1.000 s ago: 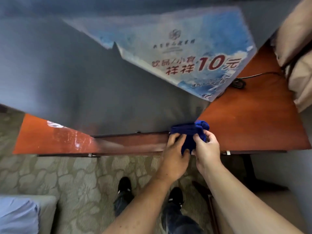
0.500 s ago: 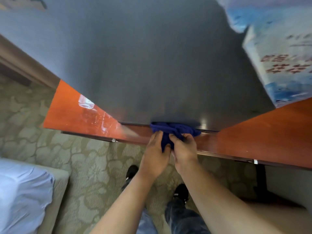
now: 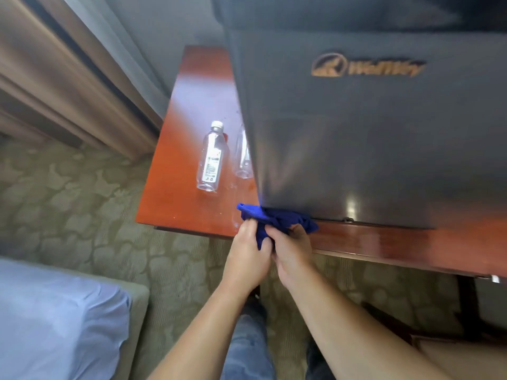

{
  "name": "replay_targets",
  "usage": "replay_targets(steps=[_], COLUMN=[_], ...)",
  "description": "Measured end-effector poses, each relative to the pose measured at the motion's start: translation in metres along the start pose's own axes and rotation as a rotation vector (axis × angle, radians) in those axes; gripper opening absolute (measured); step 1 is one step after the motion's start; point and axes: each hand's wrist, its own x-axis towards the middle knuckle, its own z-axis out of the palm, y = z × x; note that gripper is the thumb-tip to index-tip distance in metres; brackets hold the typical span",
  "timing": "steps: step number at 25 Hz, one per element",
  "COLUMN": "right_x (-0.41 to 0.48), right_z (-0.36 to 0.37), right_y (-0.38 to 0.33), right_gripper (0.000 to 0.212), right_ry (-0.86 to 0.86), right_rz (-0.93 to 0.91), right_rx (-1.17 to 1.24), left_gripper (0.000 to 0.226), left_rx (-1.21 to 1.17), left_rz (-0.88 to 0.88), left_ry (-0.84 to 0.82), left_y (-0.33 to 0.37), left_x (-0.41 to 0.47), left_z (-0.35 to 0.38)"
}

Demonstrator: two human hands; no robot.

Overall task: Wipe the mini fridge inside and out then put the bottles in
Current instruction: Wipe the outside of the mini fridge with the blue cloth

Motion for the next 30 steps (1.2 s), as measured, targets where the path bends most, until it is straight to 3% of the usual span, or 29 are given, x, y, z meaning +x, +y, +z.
replay_targets(steps=[6,14,23,30], right_x=[-0.019,-0.049,-0.103,-0.160], right_z=[0.006,-0.102,-0.227,-0.263], right_y=[-0.016,-0.090,-0.188,-0.238], right_gripper=[0.028,0.026,0.018,0.016], right_ry=[0.067,0.149,0.098,0.026], right_rz=[-0.002,-0.133,-0.470,-0.733], right_rx=[0.035,0.181,0.192,0.128], left_gripper=[0.007,0.020,0.025,0.035], left_rx=[0.139,0.173,0.031,-0.062], left_rz=[0.007,0.186,0.347,0.450], left_ry=[-0.055,-0.145,0.051,0.154], left_y=[0.019,0.131,0.268,0.332], left_x=[0.008,-0.037,-0.098,-0.138], left_z=[-0.030,0.026,0.084,0.080])
